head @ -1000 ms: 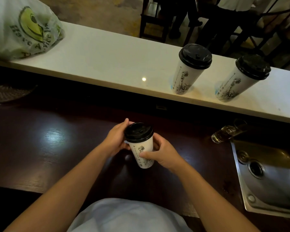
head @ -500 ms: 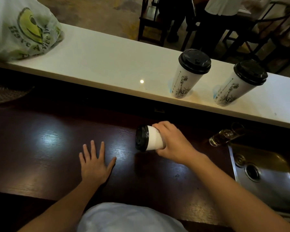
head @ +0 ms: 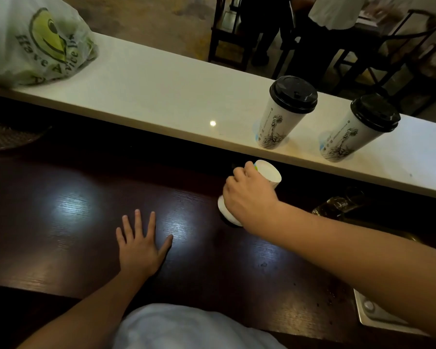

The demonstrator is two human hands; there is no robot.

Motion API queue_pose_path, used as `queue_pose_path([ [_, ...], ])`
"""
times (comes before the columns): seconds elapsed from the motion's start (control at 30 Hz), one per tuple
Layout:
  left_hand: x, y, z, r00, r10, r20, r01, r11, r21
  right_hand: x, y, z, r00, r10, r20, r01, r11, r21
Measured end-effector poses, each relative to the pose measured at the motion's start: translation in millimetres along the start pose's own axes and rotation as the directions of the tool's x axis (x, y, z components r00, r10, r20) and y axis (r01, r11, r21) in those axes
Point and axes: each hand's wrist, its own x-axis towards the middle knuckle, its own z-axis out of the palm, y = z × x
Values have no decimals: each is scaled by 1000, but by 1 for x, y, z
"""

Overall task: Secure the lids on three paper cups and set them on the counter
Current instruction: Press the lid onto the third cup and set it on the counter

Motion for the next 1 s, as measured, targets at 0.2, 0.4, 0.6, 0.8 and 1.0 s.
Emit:
queue_pose_path([
  [0.2,0,0,0,1000,7,-10,-7,1000,-8,25,-25,19,935,87,345,-16,979,-201],
  [0.4,0,-1,2,1000,1,-12,-1,1000,2,42,-33,41,870,207,448,-104,964,-245],
  [0.6,0,0,2,1000,8,-20,-8,1000,2,43,-29,45,866,228,445,-148,967,-207],
  [0.8,0,-1,1,1000,5,-9,-5,1000,5,26,-12,23,880,214,425,-198,977,-83],
  [1.0,1,-1,1,1000,13,-4,-13,1000,-6,11,13,6,883,197,427,-245,968,61],
])
